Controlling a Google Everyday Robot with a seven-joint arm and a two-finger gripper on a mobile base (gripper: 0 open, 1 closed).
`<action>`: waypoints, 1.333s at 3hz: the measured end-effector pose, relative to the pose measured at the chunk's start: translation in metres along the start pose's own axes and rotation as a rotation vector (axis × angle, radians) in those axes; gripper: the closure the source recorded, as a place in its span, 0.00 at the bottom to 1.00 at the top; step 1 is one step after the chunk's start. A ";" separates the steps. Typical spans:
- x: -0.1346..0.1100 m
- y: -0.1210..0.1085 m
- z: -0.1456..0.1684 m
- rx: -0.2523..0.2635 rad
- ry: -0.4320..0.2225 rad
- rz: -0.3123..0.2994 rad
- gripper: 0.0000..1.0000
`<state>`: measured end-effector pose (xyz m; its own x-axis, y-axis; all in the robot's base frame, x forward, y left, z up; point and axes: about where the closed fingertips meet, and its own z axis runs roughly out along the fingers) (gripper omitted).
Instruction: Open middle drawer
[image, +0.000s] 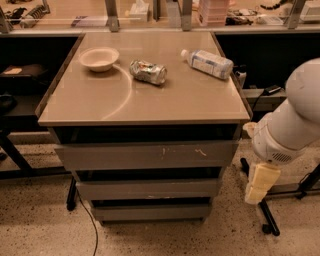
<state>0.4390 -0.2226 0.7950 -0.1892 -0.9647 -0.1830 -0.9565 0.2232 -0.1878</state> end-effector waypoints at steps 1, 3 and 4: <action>0.002 0.003 0.008 -0.005 0.001 0.000 0.00; 0.004 0.030 0.055 -0.087 -0.088 -0.033 0.00; 0.001 0.052 0.121 -0.170 -0.251 -0.083 0.00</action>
Offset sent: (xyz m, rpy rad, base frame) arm -0.0107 0.0038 -0.0166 0.0079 0.0259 0.0307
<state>0.4161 -0.1954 0.6683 -0.0682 -0.9095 -0.4101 -0.9939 0.0978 -0.0517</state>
